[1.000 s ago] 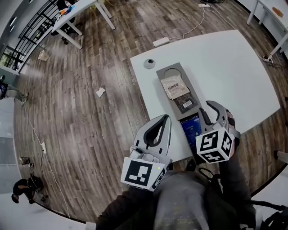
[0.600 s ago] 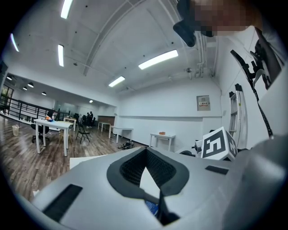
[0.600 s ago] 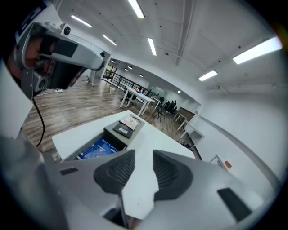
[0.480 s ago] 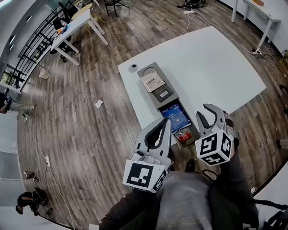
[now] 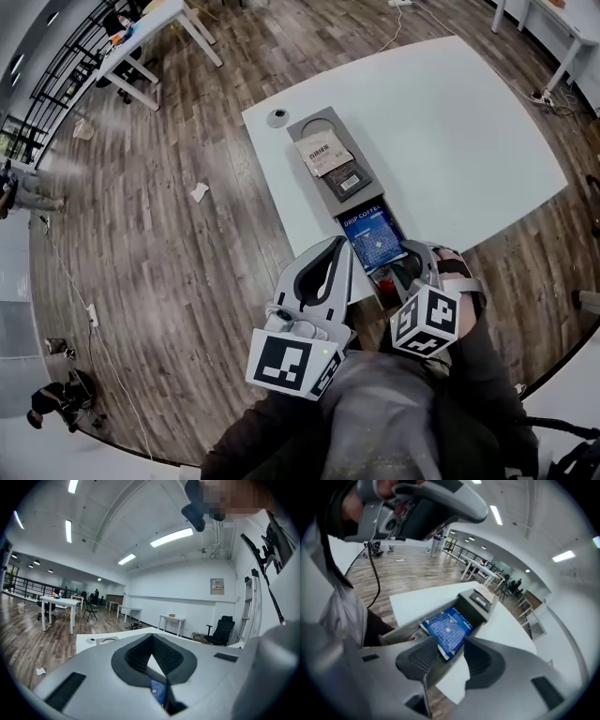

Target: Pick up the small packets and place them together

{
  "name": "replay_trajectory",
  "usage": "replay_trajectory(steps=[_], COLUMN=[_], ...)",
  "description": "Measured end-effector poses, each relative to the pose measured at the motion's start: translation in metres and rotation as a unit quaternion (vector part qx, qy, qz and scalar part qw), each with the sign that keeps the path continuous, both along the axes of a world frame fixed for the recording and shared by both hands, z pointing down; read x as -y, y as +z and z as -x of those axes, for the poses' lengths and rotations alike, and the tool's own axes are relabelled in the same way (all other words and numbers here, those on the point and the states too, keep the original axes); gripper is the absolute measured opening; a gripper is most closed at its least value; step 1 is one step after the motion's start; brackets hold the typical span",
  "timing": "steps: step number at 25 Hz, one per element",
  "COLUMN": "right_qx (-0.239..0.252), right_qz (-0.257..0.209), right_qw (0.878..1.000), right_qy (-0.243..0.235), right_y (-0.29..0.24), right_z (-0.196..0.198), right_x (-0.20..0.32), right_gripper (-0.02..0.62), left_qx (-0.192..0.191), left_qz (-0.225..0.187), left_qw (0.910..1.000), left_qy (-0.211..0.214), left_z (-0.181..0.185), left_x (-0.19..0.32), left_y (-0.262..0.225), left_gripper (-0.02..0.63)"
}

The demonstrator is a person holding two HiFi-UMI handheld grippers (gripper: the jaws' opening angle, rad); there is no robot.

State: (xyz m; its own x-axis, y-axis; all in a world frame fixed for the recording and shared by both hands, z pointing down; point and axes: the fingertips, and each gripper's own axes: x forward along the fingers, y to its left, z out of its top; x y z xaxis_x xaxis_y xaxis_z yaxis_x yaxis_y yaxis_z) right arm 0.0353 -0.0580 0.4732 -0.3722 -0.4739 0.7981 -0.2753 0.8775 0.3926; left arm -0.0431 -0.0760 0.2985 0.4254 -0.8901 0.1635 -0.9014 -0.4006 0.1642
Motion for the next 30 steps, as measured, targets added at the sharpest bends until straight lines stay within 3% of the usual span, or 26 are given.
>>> replay_trajectory(steps=[7, 11, 12, 14, 18, 24, 30], right_qx=[-0.088, -0.103, -0.104, -0.098, -0.088, -0.046, 0.056], right_qz=[0.041, 0.032, 0.029, 0.022, 0.005, -0.026, -0.021], right_qw=[0.992, 0.992, 0.992, 0.992, 0.994, 0.997, 0.998], right_qy=[-0.076, -0.072, -0.072, -0.074, -0.072, -0.048, -0.002], right_y=[0.050, 0.052, 0.051, 0.049, 0.041, 0.007, -0.038], right_z=[0.020, 0.027, 0.029, 0.033, 0.037, 0.031, 0.014], right_x=[-0.005, 0.010, 0.013, 0.017, 0.021, 0.020, -0.004], right_gripper=[0.227, 0.224, 0.189, 0.118, 0.060, 0.033, 0.031], left_qx=[-0.016, -0.025, -0.027, -0.031, -0.033, -0.026, -0.018], left_qz=[0.031, 0.042, 0.044, 0.047, 0.044, 0.026, -0.013], left_qw=[0.9988, 0.9981, 0.9980, 0.9977, 0.9978, 0.9988, 0.9996], left_qy=[-0.035, -0.038, -0.037, -0.037, -0.036, -0.030, -0.016], left_z=[0.047, 0.057, 0.058, 0.059, 0.059, 0.045, 0.014], left_x=[0.030, 0.042, 0.043, 0.045, 0.044, 0.028, 0.000], left_y=[0.026, 0.039, 0.041, 0.044, 0.043, 0.027, -0.006], left_gripper=[0.003, 0.003, 0.003, 0.003, 0.003, 0.003, 0.003])
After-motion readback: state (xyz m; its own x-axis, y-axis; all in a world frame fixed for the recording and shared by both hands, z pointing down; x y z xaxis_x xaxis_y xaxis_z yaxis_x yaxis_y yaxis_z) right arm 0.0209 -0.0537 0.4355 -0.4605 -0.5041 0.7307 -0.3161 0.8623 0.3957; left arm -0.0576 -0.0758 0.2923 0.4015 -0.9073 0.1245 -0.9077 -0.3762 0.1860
